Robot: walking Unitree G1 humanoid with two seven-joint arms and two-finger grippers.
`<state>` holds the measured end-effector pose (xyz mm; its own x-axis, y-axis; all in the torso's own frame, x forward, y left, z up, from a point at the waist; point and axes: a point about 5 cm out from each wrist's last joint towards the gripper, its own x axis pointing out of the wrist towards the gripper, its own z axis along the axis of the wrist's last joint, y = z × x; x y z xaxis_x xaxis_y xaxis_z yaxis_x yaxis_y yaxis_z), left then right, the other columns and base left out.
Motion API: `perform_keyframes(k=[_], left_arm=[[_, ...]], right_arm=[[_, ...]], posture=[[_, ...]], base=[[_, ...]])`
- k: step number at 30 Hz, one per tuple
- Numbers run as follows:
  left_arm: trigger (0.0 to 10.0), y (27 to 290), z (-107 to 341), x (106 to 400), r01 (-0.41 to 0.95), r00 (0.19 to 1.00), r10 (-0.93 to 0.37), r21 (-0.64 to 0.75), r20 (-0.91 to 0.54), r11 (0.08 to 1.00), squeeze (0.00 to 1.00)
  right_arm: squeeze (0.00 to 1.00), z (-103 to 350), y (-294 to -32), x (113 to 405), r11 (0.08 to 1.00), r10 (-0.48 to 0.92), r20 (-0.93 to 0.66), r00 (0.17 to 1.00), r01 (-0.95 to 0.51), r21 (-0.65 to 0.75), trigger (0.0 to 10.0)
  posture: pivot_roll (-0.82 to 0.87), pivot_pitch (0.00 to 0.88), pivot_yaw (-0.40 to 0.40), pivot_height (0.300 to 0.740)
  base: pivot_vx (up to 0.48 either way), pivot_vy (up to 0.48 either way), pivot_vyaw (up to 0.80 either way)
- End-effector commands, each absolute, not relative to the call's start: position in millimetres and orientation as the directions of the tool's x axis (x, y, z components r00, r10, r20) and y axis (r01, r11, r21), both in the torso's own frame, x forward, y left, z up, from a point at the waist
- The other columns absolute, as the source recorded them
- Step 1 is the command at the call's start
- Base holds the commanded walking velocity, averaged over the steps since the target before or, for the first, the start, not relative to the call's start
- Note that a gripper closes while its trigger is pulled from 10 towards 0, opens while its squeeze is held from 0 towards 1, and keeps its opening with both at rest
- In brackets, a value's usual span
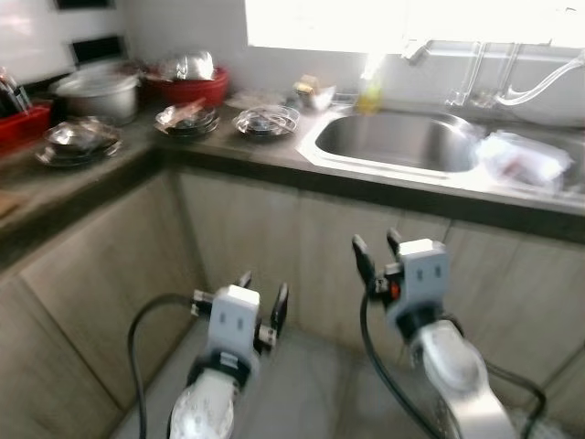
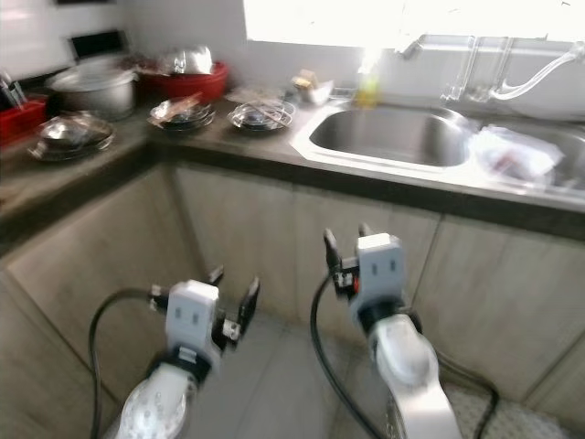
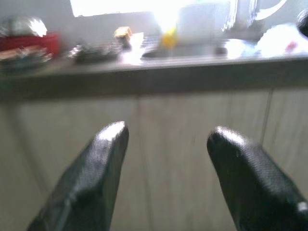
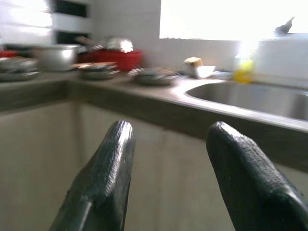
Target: Kitchen organization
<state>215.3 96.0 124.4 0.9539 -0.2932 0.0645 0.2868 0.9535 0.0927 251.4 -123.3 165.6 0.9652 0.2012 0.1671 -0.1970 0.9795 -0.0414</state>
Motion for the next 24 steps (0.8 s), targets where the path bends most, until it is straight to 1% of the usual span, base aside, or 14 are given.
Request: perform_keyframes(k=[1,21,24], left_arm=[[10.0,95.2,126.4,216.6,0.289,0.952,-0.298,0.11,0.07,0.951,0.0],[10.0,94.0,126.7,215.8,0.288,0.953,-0.296,0.112,0.065,0.951,0.0],[10.0,94.0,126.9,215.9,0.285,0.954,-0.293,0.11,0.066,0.952,0.0]], right_arm=[[0.0,167.4,-122.8,251.9,0.979,0.205,0.173,0.963,-0.201,-0.038,10.0],[0.0,167.3,-121.0,254.9,0.977,0.212,0.168,0.963,-0.208,-0.04,10.0],[0.0,168.2,-121.3,256.3,0.977,0.212,0.173,0.962,-0.208,-0.037,10.0]], posture=[[0.09,0.001,-0.013,0.74],[0.1,0.021,-0.017,0.74],[0.1,0.022,-0.021,0.74]], base=[[0.0,0.0,0.8],[0.0,0.0,0.8],[0.246,0.0,0.8]])
